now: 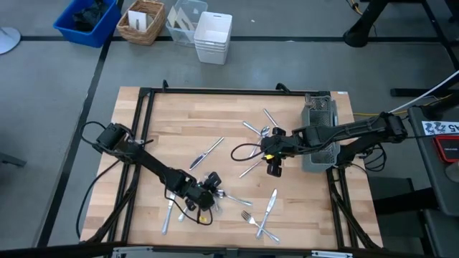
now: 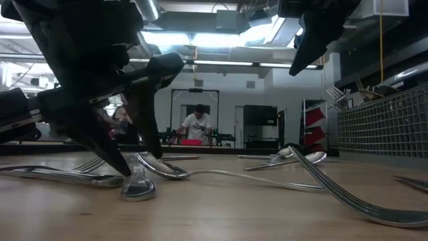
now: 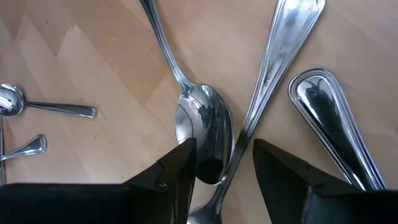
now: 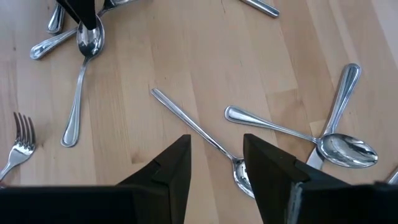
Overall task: Sort silverware
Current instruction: Put the bottom spoon into the bottom section of the utensil holder
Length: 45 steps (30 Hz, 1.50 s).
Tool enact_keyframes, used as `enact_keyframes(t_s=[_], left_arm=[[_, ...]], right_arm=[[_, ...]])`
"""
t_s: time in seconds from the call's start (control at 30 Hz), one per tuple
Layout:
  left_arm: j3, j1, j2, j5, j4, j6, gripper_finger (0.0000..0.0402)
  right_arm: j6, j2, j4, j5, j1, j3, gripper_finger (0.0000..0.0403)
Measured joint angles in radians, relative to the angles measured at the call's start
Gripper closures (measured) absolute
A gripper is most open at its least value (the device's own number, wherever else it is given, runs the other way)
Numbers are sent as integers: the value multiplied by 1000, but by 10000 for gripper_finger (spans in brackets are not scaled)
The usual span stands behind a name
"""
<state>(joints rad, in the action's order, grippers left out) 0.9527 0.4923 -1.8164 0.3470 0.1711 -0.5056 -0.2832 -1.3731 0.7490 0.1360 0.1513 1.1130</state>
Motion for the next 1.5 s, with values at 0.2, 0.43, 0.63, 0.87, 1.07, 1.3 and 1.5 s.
enact_keyframes(t_s=[0.2, 0.43, 0.63, 0.87, 1.07, 1.3, 1.5], left_arm=[[0, -7, 0, -1, 0, -3, 251], [0, -32, 1, -3, 1, -3, 259], [0, -51, 1, -62, 1, -3, 316], [1, -47, 3, -70, -3, 5, 391], [1, -46, 4, -74, -3, 5, 391], [1, -47, 13, -76, -4, 21, 395], [0, -60, 55, -89, -33, 112, 397]], right_arm=[[0, 0, 0, 0, 0, 0, 256], [0, 0, 0, 0, 0, 0, 256], [0, 0, 0, 0, 0, 0, 256], [0, 0, 0, 0, 0, 0, 256], [0, 0, 0, 0, 0, 0, 256], [0, 0, 0, -17, 0, 0, 256], [3, 1, 1, -17, 0, 0, 256]])
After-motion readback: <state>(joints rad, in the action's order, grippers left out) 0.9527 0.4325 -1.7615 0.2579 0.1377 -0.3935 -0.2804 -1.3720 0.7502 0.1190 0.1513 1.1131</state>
